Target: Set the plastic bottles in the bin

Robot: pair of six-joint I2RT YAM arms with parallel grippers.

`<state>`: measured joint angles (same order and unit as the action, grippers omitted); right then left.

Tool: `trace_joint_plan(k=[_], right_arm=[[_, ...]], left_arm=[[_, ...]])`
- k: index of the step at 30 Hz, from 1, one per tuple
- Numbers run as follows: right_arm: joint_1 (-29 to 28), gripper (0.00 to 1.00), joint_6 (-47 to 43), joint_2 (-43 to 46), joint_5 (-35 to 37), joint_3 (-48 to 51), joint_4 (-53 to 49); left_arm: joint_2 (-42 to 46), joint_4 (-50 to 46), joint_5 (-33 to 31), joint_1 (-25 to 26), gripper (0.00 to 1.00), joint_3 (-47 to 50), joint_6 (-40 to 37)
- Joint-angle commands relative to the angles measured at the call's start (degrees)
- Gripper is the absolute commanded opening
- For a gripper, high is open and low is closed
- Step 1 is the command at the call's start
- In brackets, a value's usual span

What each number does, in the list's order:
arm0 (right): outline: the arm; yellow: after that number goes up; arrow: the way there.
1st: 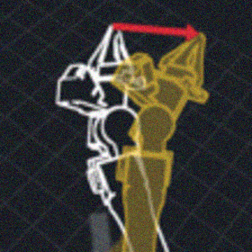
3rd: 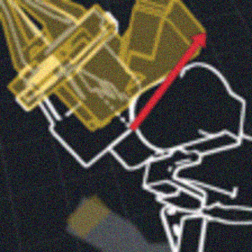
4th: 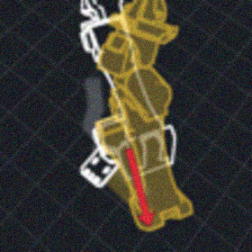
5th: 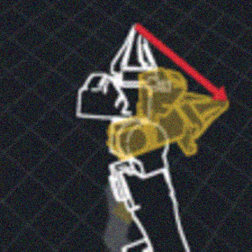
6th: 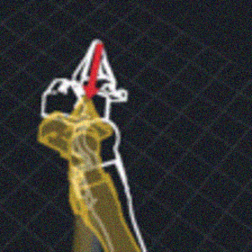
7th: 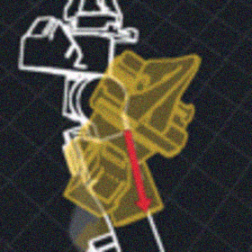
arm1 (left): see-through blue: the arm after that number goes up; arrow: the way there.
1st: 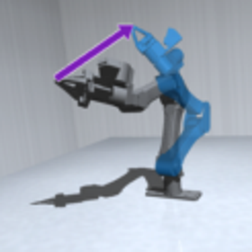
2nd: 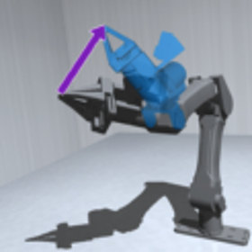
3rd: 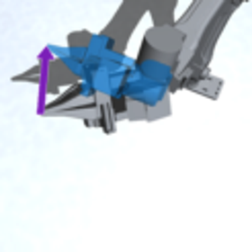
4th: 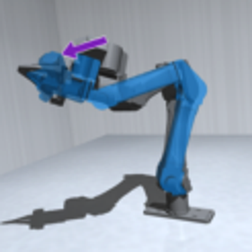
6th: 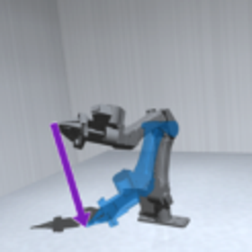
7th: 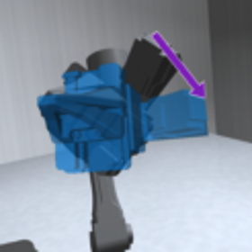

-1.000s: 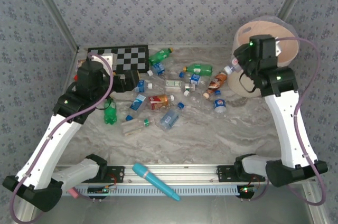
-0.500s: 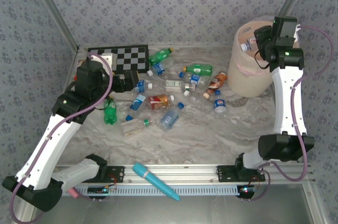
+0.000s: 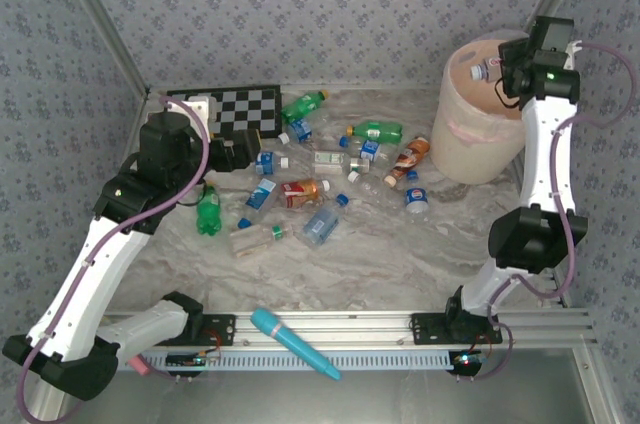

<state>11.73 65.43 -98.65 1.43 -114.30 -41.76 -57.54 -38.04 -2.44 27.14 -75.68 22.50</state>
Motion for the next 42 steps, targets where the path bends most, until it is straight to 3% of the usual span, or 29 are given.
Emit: trace_joint_plan(k=[1,7,16,29,36,42], right_arm=[[0.49,0.53,0.87,-1.33,0.27,-2.64,-1.14],[0.47,0.61,0.42,-1.82,0.95,-3.36,-1.88],[0.07,0.99,-2.13,-0.65,2.82,-5.67,-3.24],[-5.1,1.0,-9.54,3.68,5.26,-5.19,-3.85],[-13.04,1.0,-15.93,6.3,8.19,-2.32,-5.21],[-23.2,1.0,-21.29,7.76,13.86,0.75,-8.57]], left_arm=[[0.23,-0.54,-0.9,0.29,1.0,-2.07,-1.06],[0.58,-2.22,-1.08,0.29,1.0,-1.69,-0.88],[0.5,-2.21,-0.57,0.29,1.0,-1.85,-1.3],[-0.67,-2.38,1.02,0.29,1.0,-0.74,-1.28],[-0.39,-1.34,2.09,0.29,1.0,2.78,0.43],[1.02,1.53,3.56,0.29,1.0,7.58,3.97]])
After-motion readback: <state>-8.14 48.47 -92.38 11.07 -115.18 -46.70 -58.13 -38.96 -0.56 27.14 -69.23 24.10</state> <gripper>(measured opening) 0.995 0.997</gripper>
